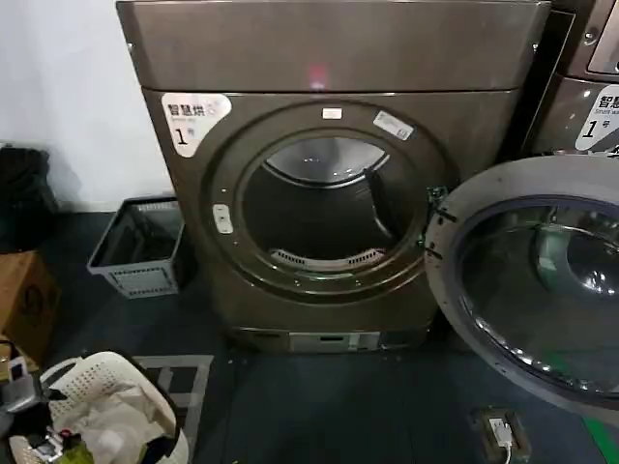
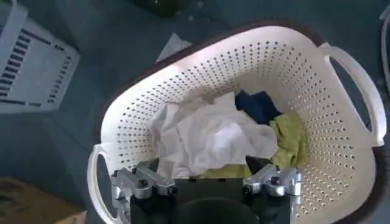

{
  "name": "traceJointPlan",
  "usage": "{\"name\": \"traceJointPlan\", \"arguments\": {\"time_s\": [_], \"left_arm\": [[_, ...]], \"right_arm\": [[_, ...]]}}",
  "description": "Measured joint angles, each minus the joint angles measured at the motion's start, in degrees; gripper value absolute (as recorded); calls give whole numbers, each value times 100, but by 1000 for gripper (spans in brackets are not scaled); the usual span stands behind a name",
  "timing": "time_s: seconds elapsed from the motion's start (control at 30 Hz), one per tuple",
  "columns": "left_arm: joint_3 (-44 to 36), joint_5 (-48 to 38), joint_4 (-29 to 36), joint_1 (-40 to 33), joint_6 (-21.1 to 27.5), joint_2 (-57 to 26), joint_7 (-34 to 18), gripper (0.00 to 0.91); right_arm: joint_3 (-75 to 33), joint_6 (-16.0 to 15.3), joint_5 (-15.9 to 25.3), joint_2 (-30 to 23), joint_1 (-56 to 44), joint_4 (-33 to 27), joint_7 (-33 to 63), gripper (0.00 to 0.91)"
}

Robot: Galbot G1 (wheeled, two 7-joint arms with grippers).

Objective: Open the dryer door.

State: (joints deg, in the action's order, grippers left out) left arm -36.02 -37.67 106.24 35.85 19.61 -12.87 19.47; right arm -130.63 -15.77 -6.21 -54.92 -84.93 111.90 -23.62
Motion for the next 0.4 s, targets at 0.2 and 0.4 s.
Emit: {"name": "traceJointPlan", "arguments": {"time_s": [0.2, 0.4], "left_arm": [[-17, 16, 15, 5, -12, 1, -21, 907], [6, -17, 13, -22, -2, 25, -21, 907]], "right_arm": [[8, -10, 4, -1, 25, 13, -10, 907], [-30, -12, 20, 8, 26, 21, -22, 907]]}}
